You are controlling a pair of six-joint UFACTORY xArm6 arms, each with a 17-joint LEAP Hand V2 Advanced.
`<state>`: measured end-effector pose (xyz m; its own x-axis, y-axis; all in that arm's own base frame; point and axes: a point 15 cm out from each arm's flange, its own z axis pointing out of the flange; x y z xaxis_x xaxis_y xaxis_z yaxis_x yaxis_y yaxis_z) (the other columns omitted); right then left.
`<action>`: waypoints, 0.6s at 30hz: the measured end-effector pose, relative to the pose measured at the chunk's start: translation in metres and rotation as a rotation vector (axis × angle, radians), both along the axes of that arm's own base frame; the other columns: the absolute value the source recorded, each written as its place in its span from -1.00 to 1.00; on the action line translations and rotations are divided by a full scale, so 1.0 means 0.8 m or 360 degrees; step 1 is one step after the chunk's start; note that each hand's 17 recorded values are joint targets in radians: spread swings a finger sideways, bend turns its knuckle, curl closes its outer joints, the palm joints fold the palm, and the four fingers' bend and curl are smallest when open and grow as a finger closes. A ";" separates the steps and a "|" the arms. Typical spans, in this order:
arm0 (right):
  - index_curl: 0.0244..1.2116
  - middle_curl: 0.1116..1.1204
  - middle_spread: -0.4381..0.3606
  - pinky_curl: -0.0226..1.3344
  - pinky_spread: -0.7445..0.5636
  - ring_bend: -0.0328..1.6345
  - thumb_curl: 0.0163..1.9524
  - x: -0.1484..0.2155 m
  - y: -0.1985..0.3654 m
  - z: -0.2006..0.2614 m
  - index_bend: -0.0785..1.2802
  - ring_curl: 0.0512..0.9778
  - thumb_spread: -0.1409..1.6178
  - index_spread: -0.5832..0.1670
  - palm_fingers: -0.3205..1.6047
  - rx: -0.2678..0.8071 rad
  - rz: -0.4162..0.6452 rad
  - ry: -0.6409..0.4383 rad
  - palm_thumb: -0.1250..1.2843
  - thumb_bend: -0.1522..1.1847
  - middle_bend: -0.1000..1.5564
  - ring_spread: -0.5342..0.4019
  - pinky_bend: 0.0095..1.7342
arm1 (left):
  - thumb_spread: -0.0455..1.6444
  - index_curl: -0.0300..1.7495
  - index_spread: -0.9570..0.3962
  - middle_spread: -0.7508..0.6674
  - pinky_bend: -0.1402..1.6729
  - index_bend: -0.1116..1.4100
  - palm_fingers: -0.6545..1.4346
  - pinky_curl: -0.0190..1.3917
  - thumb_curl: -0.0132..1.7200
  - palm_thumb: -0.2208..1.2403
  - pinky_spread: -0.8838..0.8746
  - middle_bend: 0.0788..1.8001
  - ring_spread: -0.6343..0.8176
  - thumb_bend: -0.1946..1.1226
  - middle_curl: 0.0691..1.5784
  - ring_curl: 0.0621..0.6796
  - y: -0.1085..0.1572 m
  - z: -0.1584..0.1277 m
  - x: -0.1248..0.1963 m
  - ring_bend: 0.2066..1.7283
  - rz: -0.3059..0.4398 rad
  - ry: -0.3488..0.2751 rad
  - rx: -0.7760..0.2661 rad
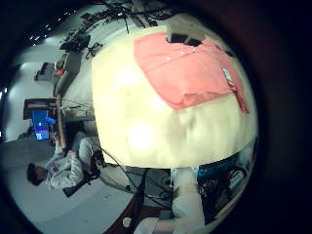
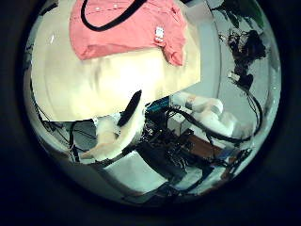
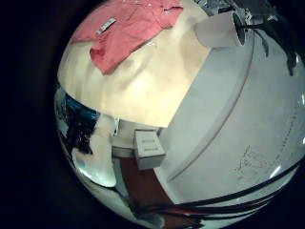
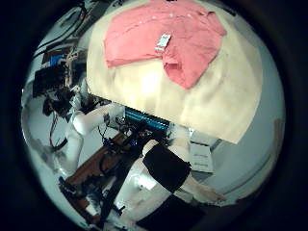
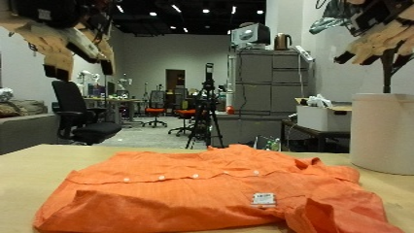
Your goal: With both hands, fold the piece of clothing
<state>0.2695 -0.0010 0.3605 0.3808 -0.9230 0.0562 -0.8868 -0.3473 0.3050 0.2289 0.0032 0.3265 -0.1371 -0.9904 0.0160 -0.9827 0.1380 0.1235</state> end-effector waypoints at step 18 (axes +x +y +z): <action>-0.57 -0.56 0.41 -0.50 0.65 -0.60 -0.80 0.003 -0.018 -0.007 -0.64 -0.57 0.59 -0.25 -0.49 0.0004 0.0018 0.0007 -0.37 -0.79 -0.64 0.59 -0.67 | 0.28 -0.55 0.40 0.13 -0.52 -0.63 -0.13 -0.53 -0.66 -0.27 0.22 -0.88 0.24 -0.78 -0.64 -0.60 -0.001 -0.040 -0.004 -0.66 0.0004 0.0012 -0.0011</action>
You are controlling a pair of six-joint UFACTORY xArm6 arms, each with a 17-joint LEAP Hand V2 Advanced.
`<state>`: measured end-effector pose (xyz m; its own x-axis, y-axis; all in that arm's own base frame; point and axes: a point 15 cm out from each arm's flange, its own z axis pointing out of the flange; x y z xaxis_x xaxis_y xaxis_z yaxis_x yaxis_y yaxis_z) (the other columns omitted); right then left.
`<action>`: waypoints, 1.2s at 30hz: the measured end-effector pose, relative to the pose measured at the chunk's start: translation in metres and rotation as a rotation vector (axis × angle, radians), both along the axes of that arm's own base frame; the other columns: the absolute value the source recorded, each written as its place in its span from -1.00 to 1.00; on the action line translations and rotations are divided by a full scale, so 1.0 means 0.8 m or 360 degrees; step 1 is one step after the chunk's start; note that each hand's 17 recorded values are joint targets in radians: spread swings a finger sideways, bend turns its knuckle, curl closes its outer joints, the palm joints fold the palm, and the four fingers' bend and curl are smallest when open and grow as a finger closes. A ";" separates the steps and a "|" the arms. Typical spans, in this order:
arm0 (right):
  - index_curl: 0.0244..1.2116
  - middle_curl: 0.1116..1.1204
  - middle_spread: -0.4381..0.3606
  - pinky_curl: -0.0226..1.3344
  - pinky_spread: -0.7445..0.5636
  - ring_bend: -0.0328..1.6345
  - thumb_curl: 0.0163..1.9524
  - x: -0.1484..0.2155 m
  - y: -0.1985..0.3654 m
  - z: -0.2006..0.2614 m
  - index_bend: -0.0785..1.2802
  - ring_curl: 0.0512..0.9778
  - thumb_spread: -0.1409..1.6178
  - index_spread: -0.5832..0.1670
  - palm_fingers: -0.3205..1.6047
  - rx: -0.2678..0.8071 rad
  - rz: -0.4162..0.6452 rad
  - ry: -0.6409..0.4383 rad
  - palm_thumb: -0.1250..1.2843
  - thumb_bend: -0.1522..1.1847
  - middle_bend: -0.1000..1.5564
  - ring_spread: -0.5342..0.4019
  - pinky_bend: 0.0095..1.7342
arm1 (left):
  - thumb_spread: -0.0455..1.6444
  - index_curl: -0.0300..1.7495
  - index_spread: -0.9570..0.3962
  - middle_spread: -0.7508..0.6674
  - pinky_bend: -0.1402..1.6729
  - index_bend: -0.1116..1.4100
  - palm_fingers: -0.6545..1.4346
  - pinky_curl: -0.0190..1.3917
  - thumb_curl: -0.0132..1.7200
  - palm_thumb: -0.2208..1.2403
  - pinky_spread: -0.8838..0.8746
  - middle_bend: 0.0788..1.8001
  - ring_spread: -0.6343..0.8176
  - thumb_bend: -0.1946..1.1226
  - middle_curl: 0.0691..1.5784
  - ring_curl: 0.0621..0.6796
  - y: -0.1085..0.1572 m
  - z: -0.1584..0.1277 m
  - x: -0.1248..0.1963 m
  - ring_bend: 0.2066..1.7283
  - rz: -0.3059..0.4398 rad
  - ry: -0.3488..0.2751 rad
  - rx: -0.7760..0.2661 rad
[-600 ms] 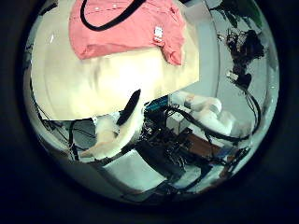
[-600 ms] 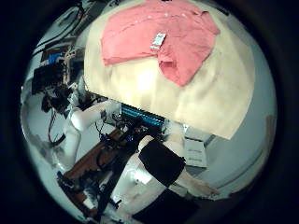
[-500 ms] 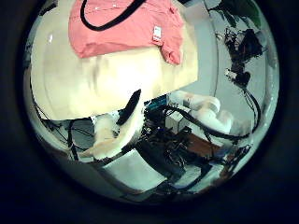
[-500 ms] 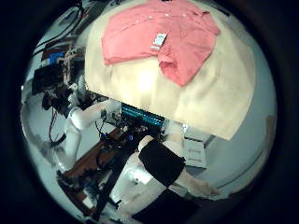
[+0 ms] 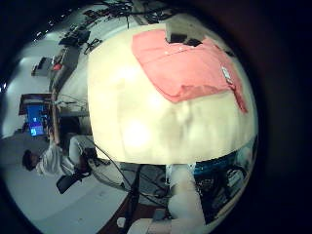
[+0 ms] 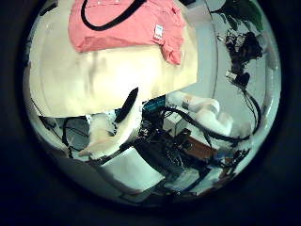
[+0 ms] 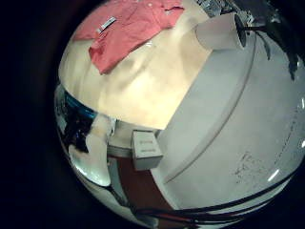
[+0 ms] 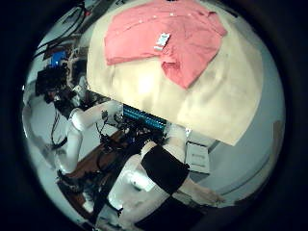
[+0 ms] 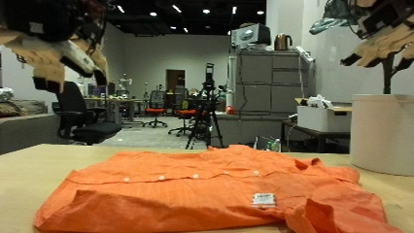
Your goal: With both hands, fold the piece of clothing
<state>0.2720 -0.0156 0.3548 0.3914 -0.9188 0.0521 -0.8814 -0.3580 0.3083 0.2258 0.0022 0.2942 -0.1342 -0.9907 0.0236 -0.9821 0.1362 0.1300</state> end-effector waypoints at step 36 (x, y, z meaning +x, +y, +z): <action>-0.48 -0.68 0.50 -0.49 0.64 -0.72 -0.80 -0.002 -0.013 -0.074 -0.62 -0.62 0.60 -0.16 -0.56 -0.0004 -0.0079 0.0193 -0.39 -0.79 -0.66 0.60 -0.60 | 0.20 -0.63 0.45 0.04 -0.38 -0.66 -0.14 -0.48 -0.63 -0.20 0.01 -0.79 -0.05 -0.74 -0.60 -0.46 -0.022 -0.178 0.106 -0.49 -0.0373 0.0000 0.0294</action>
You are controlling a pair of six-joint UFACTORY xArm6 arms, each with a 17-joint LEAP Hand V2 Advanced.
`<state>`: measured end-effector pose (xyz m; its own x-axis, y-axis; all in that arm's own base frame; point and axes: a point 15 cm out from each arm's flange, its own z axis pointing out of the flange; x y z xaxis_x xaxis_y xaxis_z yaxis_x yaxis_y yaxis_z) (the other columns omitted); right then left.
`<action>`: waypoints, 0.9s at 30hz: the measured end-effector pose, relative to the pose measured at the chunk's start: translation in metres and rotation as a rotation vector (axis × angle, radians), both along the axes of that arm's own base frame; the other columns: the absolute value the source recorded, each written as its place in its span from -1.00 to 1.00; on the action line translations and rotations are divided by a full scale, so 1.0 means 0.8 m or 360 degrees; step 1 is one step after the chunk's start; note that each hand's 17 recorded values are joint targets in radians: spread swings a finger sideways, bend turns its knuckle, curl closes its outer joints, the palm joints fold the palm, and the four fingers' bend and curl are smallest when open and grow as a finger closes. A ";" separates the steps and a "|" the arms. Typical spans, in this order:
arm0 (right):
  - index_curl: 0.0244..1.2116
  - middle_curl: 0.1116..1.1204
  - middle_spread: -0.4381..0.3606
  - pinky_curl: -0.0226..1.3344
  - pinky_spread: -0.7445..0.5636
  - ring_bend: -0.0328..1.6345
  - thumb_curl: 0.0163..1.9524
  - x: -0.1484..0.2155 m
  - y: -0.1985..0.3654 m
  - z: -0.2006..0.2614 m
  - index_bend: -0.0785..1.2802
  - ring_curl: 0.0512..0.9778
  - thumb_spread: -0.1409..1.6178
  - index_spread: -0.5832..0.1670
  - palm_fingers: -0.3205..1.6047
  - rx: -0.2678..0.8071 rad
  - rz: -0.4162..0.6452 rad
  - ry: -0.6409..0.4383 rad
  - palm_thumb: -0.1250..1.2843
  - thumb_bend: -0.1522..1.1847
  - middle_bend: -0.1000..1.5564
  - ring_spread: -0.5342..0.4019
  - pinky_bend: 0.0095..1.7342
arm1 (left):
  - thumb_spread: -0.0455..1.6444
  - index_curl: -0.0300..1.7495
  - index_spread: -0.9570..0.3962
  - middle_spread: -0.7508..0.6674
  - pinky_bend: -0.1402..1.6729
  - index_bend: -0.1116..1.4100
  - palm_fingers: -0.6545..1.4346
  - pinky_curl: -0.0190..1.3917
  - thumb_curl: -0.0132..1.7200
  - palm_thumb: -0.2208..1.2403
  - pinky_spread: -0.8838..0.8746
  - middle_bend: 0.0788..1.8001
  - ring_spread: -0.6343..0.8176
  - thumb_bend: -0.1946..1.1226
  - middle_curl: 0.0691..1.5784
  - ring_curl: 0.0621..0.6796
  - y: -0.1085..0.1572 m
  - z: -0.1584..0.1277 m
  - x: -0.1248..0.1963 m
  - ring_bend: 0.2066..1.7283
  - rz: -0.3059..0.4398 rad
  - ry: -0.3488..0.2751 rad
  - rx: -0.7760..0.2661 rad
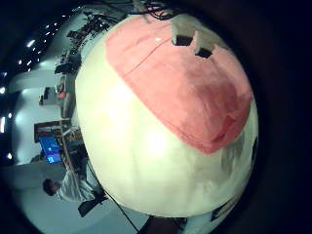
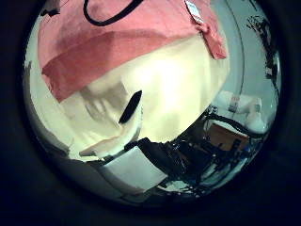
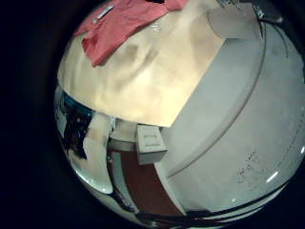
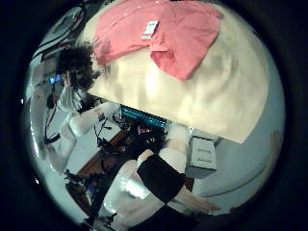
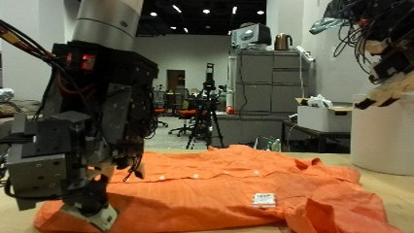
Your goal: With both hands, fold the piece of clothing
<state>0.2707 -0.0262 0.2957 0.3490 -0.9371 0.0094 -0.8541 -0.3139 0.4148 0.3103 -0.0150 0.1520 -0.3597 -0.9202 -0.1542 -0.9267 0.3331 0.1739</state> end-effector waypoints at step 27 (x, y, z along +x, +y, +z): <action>-0.55 -0.57 0.09 -0.52 0.47 -0.52 -0.75 0.012 -0.006 -0.068 -0.64 -0.50 0.49 -0.24 -0.38 0.0003 0.0044 -0.0022 -0.19 -0.79 -0.61 0.26 -0.68 | 0.42 -0.18 -0.42 -0.58 0.32 0.17 0.73 -0.13 -0.63 0.11 -0.74 0.18 -0.75 -0.72 -0.07 0.47 0.006 0.038 -0.012 0.35 -0.0004 0.0083 0.0069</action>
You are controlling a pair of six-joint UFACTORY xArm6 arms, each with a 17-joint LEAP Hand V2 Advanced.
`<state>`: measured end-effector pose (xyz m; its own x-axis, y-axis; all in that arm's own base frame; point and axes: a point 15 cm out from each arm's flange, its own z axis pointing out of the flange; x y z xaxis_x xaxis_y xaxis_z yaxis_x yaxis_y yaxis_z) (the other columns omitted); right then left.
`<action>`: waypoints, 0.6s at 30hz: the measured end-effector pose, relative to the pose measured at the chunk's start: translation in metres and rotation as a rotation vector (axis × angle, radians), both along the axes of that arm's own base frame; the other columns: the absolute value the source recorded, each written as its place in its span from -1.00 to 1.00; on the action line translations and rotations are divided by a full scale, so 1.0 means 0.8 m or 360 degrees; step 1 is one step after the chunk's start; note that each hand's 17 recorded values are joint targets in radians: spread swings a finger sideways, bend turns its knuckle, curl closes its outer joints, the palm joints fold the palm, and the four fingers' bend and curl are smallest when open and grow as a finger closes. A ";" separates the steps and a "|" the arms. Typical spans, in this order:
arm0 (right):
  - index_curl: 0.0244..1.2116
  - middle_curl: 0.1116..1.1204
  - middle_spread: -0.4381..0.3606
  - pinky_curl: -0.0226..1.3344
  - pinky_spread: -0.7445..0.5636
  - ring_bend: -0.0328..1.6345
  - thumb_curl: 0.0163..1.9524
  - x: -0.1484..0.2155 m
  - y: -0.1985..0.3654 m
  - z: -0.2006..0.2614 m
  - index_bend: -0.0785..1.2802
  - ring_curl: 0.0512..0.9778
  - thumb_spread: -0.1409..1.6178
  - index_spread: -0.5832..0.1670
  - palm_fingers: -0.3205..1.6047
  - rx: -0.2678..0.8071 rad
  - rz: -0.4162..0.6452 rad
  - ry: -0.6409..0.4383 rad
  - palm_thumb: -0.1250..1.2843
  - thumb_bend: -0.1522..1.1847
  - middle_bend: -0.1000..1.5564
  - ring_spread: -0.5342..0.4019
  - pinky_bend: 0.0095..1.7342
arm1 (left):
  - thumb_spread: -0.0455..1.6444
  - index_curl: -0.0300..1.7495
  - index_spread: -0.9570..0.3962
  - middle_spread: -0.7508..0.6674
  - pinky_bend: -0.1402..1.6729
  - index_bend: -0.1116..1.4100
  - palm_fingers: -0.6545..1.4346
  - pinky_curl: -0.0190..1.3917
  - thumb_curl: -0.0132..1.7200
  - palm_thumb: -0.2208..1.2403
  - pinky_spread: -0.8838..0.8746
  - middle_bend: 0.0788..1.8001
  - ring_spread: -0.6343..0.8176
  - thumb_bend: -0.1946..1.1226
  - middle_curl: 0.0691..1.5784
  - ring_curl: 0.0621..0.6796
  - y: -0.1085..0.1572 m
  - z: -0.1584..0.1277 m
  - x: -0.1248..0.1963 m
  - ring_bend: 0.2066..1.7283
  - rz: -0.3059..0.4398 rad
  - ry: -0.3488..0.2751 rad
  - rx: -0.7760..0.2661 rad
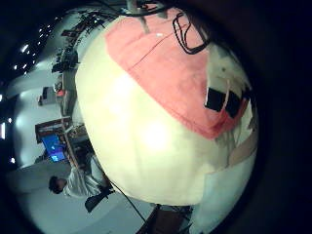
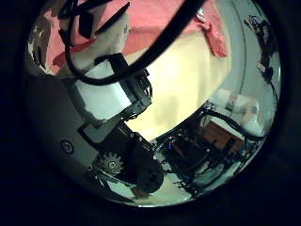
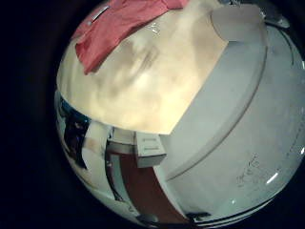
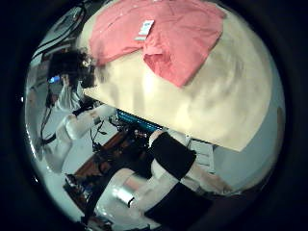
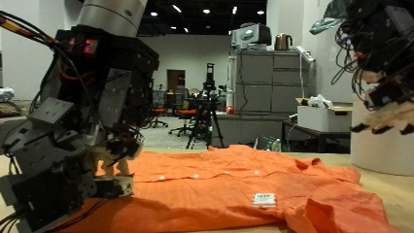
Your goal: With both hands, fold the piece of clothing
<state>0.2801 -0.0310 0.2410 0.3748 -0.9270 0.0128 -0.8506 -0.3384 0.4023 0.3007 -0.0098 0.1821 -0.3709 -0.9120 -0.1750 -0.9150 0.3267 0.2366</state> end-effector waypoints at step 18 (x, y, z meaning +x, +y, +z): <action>-0.54 -0.53 -0.11 -0.54 0.42 -0.52 -0.73 -0.001 0.001 -0.019 -0.64 -0.54 0.43 -0.27 -0.35 0.0008 0.0019 0.0000 -0.14 -0.80 -0.62 0.14 -0.70 | 0.18 -0.34 0.13 -0.04 0.13 -0.47 -0.33 -0.20 -0.65 -0.31 -0.43 -0.68 -0.22 -0.75 -0.47 -0.07 0.006 -0.014 -0.012 -0.17 -0.0035 -0.0085 -0.0042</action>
<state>0.2795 -0.0302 0.2256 0.3856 -0.9226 0.0078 -0.8466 -0.3505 0.4006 0.2913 -0.0050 0.1708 -0.3816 -0.9084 -0.1710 -0.9187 0.3523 0.1786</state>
